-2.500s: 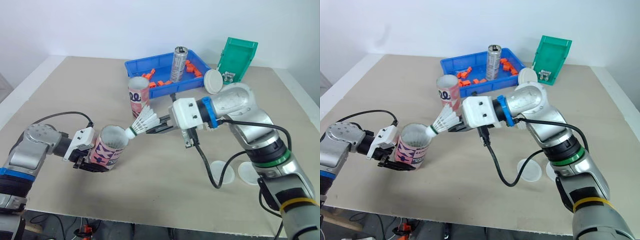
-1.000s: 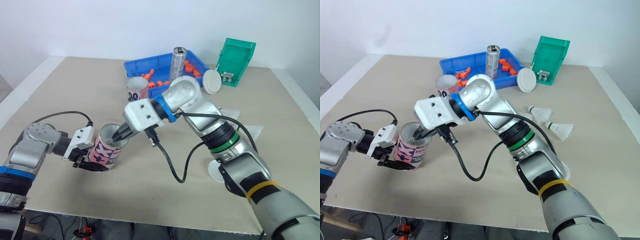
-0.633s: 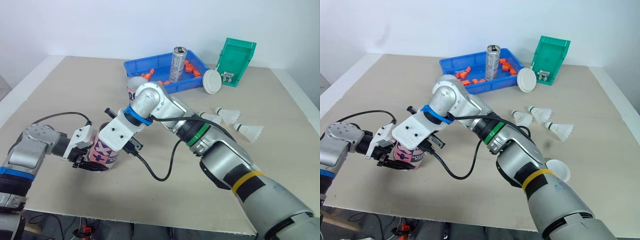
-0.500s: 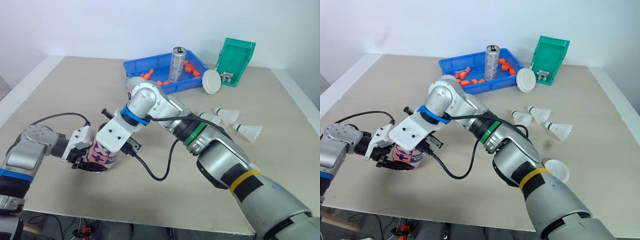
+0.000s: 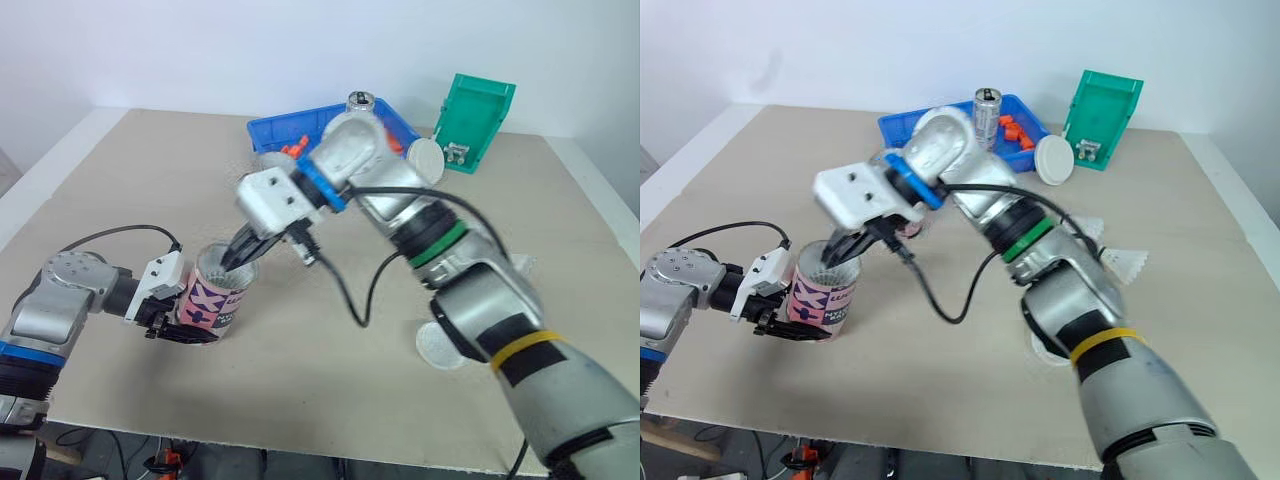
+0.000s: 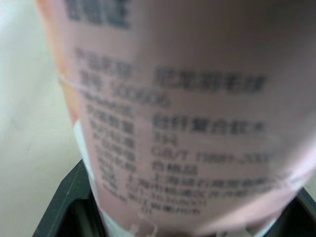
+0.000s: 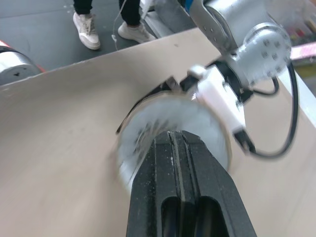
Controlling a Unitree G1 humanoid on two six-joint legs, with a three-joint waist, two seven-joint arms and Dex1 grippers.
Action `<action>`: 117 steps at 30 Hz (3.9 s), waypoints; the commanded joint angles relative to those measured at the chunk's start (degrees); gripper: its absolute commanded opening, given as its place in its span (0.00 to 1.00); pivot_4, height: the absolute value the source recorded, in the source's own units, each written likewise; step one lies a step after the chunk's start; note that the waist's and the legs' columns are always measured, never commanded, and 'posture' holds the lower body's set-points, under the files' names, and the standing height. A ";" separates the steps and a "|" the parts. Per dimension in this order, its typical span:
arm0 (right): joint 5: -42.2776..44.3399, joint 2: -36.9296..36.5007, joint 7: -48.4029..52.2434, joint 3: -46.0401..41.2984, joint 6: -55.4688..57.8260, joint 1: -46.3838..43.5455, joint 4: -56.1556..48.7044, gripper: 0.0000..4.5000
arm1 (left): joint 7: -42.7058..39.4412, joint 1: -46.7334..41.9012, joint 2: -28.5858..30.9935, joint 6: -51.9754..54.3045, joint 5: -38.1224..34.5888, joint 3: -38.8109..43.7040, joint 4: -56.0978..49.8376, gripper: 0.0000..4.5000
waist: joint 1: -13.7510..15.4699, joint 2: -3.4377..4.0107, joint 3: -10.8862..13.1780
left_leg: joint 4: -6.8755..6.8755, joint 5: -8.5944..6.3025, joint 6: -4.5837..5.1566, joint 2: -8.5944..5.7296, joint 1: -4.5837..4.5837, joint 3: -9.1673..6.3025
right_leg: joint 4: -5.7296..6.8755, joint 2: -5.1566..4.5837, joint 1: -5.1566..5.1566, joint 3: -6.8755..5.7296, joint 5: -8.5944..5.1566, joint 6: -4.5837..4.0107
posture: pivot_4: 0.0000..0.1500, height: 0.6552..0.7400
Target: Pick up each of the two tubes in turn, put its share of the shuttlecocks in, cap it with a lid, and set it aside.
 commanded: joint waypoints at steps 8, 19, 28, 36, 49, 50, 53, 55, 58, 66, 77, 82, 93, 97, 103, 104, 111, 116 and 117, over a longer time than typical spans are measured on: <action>1.65 -15.36 -1.97 -10.15 8.27 11.41 -14.51 0.00 | 3.67 1.30 -2.37 -0.74 -4.93 3.18 -4.87 0.63 | 0.02 -0.04 0.01 | -0.02 -0.01 0.00 -0.01 -0.21 -0.17 | 0.01 0.05 -0.08 -0.06 -0.04 -0.12 | 1.00 1.00; 5.45 -40.40 1.15 -20.44 26.70 36.37 -36.69 0.76 | 12.60 2.80 -15.61 -4.46 -8.28 2.12 -10.00 0.63 | -0.03 -0.05 0.11 | 0.02 -0.05 0.04 -0.10 -0.20 -0.16 | 0.01 0.00 -0.05 -0.04 -0.08 -0.11 | 1.00 1.00; 1.06 -51.97 2.51 -15.43 21.22 41.15 -31.43 0.76 | 22.52 2.53 -31.73 -19.23 0.78 -4.66 2.37 0.63 | -0.59 0.00 0.10 | 0.36 -0.03 0.04 -0.16 -0.04 0.07 | -0.08 -0.06 0.15 0.22 0.04 0.53 | 1.00 1.00; -3.14 -49.24 1.05 -14.07 23.12 42.45 -29.35 0.76 | 23.66 4.42 -33.92 -25.18 4.83 -8.52 6.89 0.63 | -1.02 -0.03 0.11 | 0.49 -0.02 0.04 -0.18 0.05 0.36 | -0.11 -0.08 0.18 0.57 0.18 0.71 | 1.00 1.00; -11.67 -41.82 0.04 -11.26 21.61 42.86 -24.02 0.76 | 21.47 5.42 -31.88 -17.05 0.79 -9.51 5.25 0.63 | -1.16 0.08 0.01 | 0.51 -0.02 0.05 -0.21 0.21 0.39 | -0.10 -0.07 0.32 0.62 0.20 0.72 | 1.00 1.00; -12.37 -41.63 0.31 -10.96 20.97 42.67 -23.44 0.76 | 20.84 5.94 -31.32 -15.11 0.20 -9.92 4.16 0.63 | -1.18 0.08 0.01 | 0.50 -0.02 0.05 -0.20 0.21 0.39 | -0.10 -0.06 0.32 0.62 0.21 0.75 | 1.00 1.00; -14.86 -41.11 0.62 -10.05 18.46 41.63 -21.52 0.71 | 19.54 7.29 -29.44 -11.11 -0.10 -11.22 2.27 0.63 | -1.28 0.09 -0.06 | 0.42 -0.03 0.04 -0.20 0.25 0.38 | -0.10 -0.05 0.34 0.62 0.15 0.75 | 1.00 1.00; -16.15 -40.44 0.77 -9.61 16.84 40.85 -19.82 0.61 | 19.15 7.60 -28.57 -9.83 0.13 -11.71 1.84 0.63 | -1.30 0.08 -0.09 | 0.34 -0.04 0.04 -0.19 0.29 0.39 | -0.11 -0.05 0.35 0.62 0.11 0.72 | 1.00 1.00; -17.53 -39.62 1.09 -9.30 14.64 39.91 -17.67 0.31 | 19.13 7.46 -28.17 -9.03 0.17 -11.81 1.69 0.63 | -1.27 0.07 -0.13 | 0.24 -0.03 0.04 -0.19 0.38 0.37 | -0.11 -0.04 0.41 0.62 0.05 0.69 | 1.00 1.00; -13.15 -37.99 2.40 -11.74 14.97 38.22 -19.96 0.06 | 17.78 4.42 -27.76 -9.03 0.80 -11.35 5.68 0.63 | -1.36 -0.02 -0.22 | 0.19 -0.07 0.00 -0.18 0.70 0.39 | -0.11 -0.03 0.68 0.63 -0.05 0.45 | 1.00 1.00; 2.32 -33.76 1.24 -18.54 31.23 26.82 -37.22 0.06 | 14.25 1.11 -27.02 -9.66 2.58 -12.24 11.43 0.63 | -1.36 0.17 -0.27 | 0.16 -0.07 0.00 -0.16 0.69 0.35 | -0.08 0.00 0.64 0.63 0.02 0.57 | 1.00 1.00; 4.70 -27.62 0.77 -18.70 31.88 15.46 -35.05 0.06 | 12.69 -0.75 -26.23 -10.86 3.47 -12.88 13.92 0.63 | -1.54 0.20 -0.28 | 0.15 -0.07 0.00 -0.14 0.68 0.43 | -0.08 -0.01 0.56 0.64 -0.05 0.34 | 1.00 1.00; 2.78 -18.12 2.51 -12.72 23.39 5.27 -27.15 0.06 | 10.68 -3.01 -23.75 -16.66 7.49 -16.20 17.28 0.63 | -1.48 0.23 -0.35 | 0.07 -0.06 0.00 -0.04 0.68 0.39 | -0.07 0.10 0.52 0.61 0.04 0.38 | 1.00 1.00; 1.56 -18.84 2.51 -9.21 19.89 6.08 -25.94 0.06 | 10.73 -3.01 -23.50 -16.48 7.03 -16.31 16.83 0.63 | -1.49 0.22 -0.41 | 0.05 -0.06 0.00 0.07 0.70 0.37 | -0.07 0.24 0.51 0.61 0.00 0.20 | 1.00 1.00; 0.74 -20.77 2.51 -6.80 16.93 6.99 -25.41 0.06 | 11.01 -2.91 -23.56 -15.73 6.09 -15.69 16.56 0.63 | -1.49 0.23 -0.41 | 0.05 -0.06 0.01 0.12 0.70 0.38 | -0.06 0.28 0.49 0.61 -0.01 0.08 | 1.00 1.00; 0.83 -20.99 2.51 -6.63 16.77 7.10 -25.57 0.06 | 11.05 -2.93 -23.54 -15.56 5.99 -15.59 16.52 0.63 | -1.49 0.23 -0.41 | 0.05 -0.06 0.01 0.12 0.70 0.38 | -0.06 0.28 0.49 0.61 -0.01 0.08 | 1.00 1.00; 1.12 -21.46 2.51 -6.63 15.60 6.50 -25.14 0.06 | 11.10 -2.81 -23.41 -14.89 5.59 -15.25 16.23 0.63 | -1.50 0.25 -0.42 | 0.04 -0.06 0.01 0.15 0.71 0.38 | -0.06 0.31 0.49 0.62 -0.02 0.06 | 1.00 1.00; 4.77 -21.54 2.51 -7.99 16.63 3.49 -23.60 0.06 | 11.25 -2.45 -23.26 -14.63 5.53 -15.16 15.90 0.63 | -1.51 0.25 -0.42 | 0.03 -0.06 0.01 0.17 0.71 0.39 | -0.06 0.32 0.48 0.63 -0.01 0.04 | 1.00 1.00; 5.06 -21.54 2.51 -7.99 16.64 3.27 -23.58 0.06 | 11.25 -2.39 -23.23 -14.62 5.53 -15.13 15.86 0.63 | -1.52 0.25 -0.42 | 0.03 -0.06 0.01 0.17 0.72 0.40 | -0.06 0.32 0.46 0.63 -0.01 0.02 | 1.00 1.00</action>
